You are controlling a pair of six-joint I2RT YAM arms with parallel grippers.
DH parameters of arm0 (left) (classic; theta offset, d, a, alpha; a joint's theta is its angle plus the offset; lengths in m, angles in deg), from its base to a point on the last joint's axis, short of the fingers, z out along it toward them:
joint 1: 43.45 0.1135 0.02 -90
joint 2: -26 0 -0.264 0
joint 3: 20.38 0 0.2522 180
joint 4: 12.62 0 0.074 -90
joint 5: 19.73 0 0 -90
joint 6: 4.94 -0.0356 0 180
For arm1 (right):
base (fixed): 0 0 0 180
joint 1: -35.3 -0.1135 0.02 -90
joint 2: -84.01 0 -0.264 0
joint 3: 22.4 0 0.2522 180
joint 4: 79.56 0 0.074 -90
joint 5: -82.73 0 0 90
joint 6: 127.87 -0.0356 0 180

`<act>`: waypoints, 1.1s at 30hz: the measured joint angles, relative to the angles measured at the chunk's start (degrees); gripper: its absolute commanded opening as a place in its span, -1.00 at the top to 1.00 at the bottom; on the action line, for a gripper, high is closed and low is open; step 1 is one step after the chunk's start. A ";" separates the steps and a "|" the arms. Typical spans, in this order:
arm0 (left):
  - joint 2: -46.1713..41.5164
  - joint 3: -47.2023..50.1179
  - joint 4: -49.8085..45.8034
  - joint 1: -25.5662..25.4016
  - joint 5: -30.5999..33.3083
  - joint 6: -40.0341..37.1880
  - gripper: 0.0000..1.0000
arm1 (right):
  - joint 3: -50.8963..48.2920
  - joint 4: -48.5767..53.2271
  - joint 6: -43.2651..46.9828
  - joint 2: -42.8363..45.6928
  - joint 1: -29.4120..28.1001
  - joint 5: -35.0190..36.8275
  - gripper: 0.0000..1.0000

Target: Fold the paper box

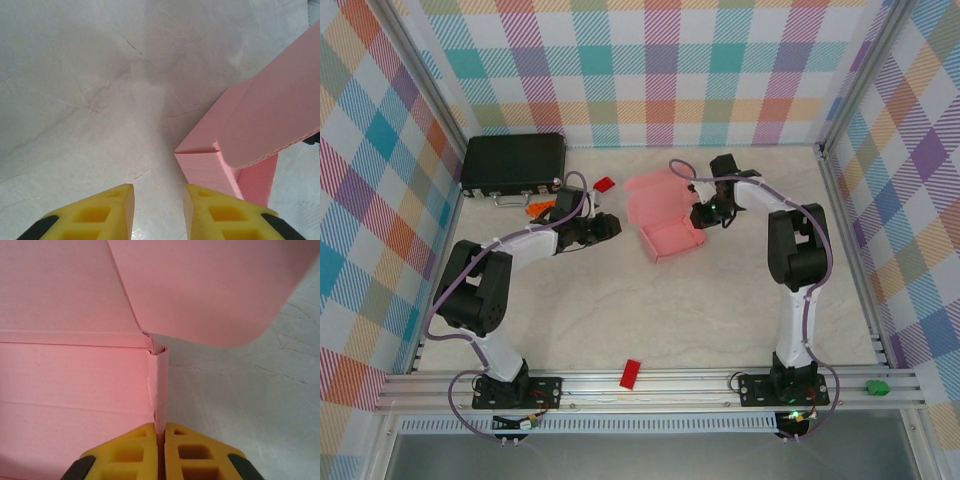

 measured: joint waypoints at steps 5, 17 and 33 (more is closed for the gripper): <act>0.11 0.00 1.07 0.00 -0.90 0.00 0.38 | -1.90 -1.60 0.39 1.75 -2.01 4.76 0.82; 0.94 0.00 2.75 0.22 -2.38 0.24 0.39 | -5.22 -4.44 0.44 4.39 -6.27 17.07 0.85; 0.98 0.00 3.52 0.76 -2.43 0.48 0.39 | -5.92 -5.09 -1.09 4.59 -8.98 28.61 0.78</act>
